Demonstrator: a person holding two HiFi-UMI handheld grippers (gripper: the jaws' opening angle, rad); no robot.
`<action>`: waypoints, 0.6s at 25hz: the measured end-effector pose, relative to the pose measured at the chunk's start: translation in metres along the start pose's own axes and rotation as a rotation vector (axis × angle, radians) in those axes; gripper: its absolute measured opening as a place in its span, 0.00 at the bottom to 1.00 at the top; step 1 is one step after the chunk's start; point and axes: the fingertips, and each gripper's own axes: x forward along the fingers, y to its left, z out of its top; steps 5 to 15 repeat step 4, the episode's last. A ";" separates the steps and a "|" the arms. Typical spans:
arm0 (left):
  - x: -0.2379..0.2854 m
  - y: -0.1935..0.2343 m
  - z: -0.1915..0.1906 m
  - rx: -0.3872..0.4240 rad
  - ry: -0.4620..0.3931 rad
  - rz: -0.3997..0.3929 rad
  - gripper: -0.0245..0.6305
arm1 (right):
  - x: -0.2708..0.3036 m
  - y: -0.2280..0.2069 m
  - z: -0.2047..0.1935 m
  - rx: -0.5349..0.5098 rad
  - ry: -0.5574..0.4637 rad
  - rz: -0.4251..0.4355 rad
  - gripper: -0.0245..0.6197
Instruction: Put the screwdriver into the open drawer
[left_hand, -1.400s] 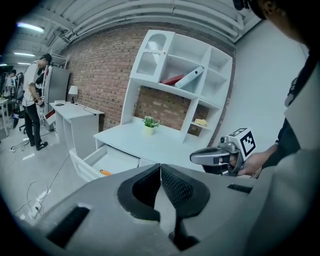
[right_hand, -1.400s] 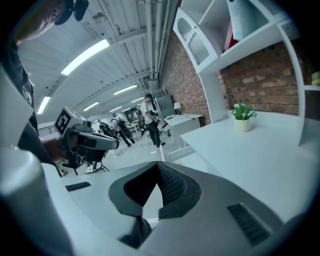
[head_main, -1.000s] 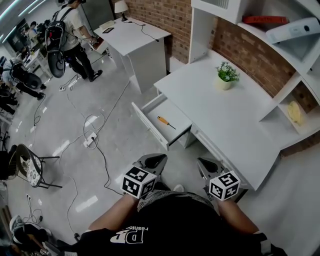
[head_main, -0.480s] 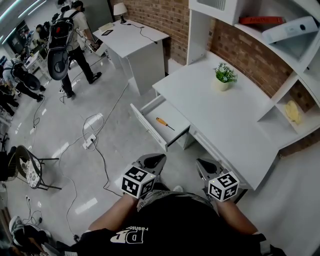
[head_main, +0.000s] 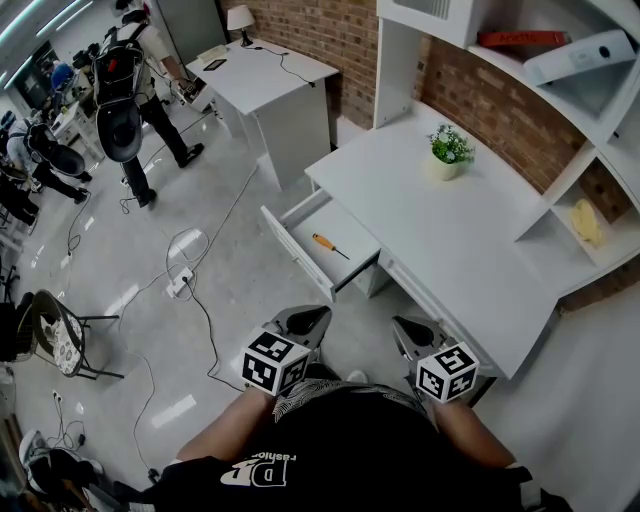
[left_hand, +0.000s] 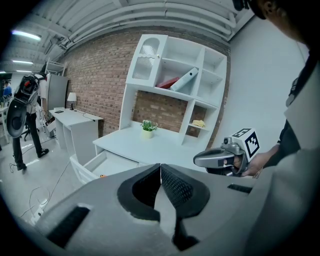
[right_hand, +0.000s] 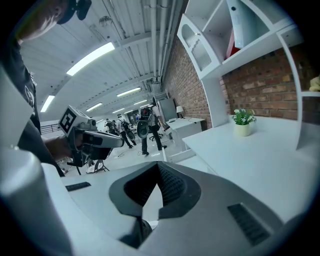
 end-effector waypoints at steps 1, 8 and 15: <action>0.000 0.000 0.000 0.001 0.000 0.000 0.07 | 0.000 0.000 0.000 0.000 -0.001 0.001 0.05; -0.001 0.000 -0.001 0.004 -0.001 0.000 0.07 | 0.001 0.002 0.000 -0.001 -0.002 0.002 0.05; -0.001 0.000 -0.001 0.004 -0.001 0.000 0.07 | 0.001 0.002 0.000 -0.001 -0.002 0.002 0.05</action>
